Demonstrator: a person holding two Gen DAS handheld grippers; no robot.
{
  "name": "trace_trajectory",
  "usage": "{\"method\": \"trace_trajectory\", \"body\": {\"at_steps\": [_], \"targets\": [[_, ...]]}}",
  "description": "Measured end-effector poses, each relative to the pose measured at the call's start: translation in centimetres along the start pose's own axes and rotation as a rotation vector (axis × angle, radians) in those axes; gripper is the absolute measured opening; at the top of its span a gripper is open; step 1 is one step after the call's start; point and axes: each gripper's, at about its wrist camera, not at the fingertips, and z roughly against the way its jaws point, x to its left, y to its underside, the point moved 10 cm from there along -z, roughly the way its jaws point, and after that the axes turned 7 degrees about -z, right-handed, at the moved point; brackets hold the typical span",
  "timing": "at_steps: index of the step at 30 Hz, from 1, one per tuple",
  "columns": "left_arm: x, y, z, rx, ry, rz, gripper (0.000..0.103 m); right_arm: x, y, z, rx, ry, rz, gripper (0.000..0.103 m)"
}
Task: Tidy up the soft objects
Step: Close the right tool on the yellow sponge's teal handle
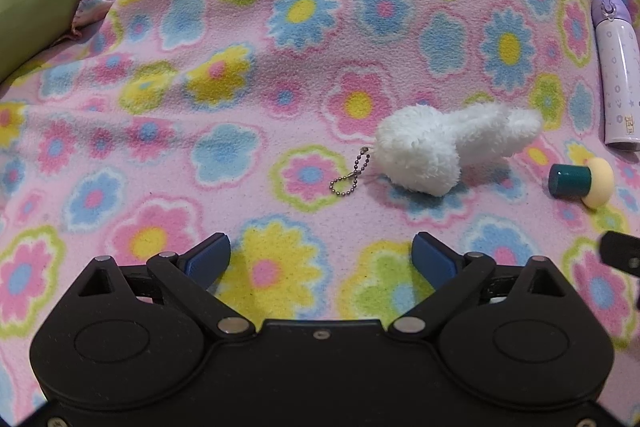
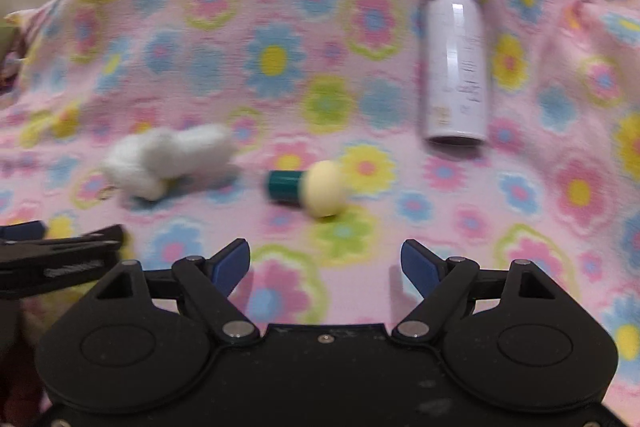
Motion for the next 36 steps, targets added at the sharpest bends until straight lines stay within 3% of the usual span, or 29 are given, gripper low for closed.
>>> {"method": "trace_trajectory", "body": {"at_steps": [7,14,15,17,18,29,36], "targets": [[0.0,0.0,0.0,0.001,0.001,0.0,0.095,0.6,-2.2,-4.0,0.001,0.011,-0.089,0.084],[0.0,-0.1,0.0,0.002,0.002,0.0,0.096,0.6,-3.0,-8.0,0.064,-0.006,-0.07,0.083],[0.0,-0.1,0.0,0.001,0.002,0.0,0.096,0.6,-3.0,-8.1,0.06,-0.006,-0.067,0.08],[0.0,-0.1,0.0,0.001,0.002,-0.001,0.096,0.5,-3.1,-7.8,0.047,-0.008,-0.067,0.062],[0.0,-0.1,0.0,0.001,0.002,-0.001,0.096,0.3,-3.1,-7.7,0.041,-0.005,-0.071,0.058],[0.0,-0.1,0.0,0.0,0.002,-0.002,0.096,-2.4,-0.8,-3.5,0.017,-0.048,-0.085,0.058],[0.0,-0.1,0.0,-0.001,0.018,0.003,0.097,-2.7,-0.4,-3.5,-0.023,-0.094,-0.112,0.06]]}}
